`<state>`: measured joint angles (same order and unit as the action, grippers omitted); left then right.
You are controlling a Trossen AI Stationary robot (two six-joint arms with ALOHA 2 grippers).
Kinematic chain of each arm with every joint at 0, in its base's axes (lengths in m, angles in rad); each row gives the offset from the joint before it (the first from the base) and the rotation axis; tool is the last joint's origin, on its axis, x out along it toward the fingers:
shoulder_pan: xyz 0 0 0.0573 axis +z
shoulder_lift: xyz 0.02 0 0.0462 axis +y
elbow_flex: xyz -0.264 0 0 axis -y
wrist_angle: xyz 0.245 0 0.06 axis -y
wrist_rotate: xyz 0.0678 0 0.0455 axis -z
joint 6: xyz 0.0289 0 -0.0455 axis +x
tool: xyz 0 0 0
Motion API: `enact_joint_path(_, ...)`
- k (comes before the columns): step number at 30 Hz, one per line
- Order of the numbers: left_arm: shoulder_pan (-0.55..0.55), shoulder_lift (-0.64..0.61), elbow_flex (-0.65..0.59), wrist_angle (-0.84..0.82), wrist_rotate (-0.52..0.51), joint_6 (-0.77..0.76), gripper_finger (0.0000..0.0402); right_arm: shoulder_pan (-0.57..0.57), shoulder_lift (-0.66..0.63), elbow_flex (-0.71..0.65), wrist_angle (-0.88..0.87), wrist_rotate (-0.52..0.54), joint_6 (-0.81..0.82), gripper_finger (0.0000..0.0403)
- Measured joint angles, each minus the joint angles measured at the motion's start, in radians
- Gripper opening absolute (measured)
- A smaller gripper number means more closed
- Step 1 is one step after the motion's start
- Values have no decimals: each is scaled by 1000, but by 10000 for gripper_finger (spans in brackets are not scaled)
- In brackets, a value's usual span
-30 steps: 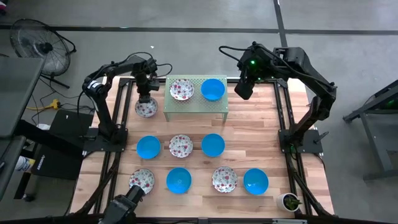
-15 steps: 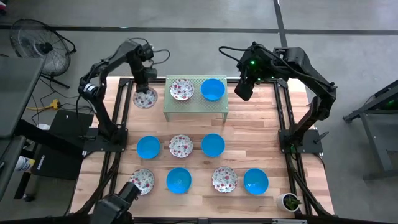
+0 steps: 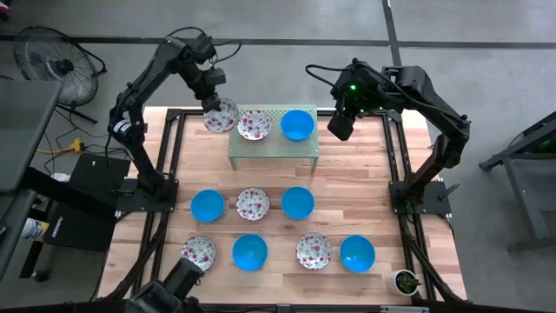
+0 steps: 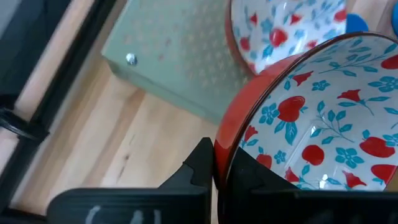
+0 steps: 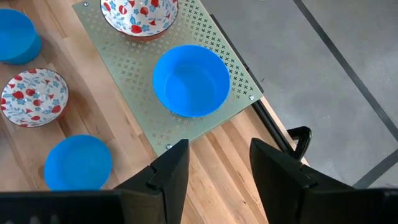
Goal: Pick & Place Mini bowls
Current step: Stack the white and red bowl on top of the other white and red bowl on the shelf
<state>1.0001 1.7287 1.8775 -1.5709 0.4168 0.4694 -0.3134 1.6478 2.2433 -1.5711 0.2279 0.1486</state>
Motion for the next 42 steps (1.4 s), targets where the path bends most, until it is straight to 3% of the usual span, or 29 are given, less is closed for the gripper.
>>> enact_joint_path(16, -190, 4, 30, 180, -31, -344, 6, 0, 0, 0, 0, 0, 5, 163)
enact_joint_path(23, -198, 5, 30, 237, -81, -466, 6, 0, 0, 0, 0, 0, 7, 162)
enact_joint_path(42, -198, 79, 30, 232, -124, -528, 6, 0, 0, 0, 0, 0, 8, 165)
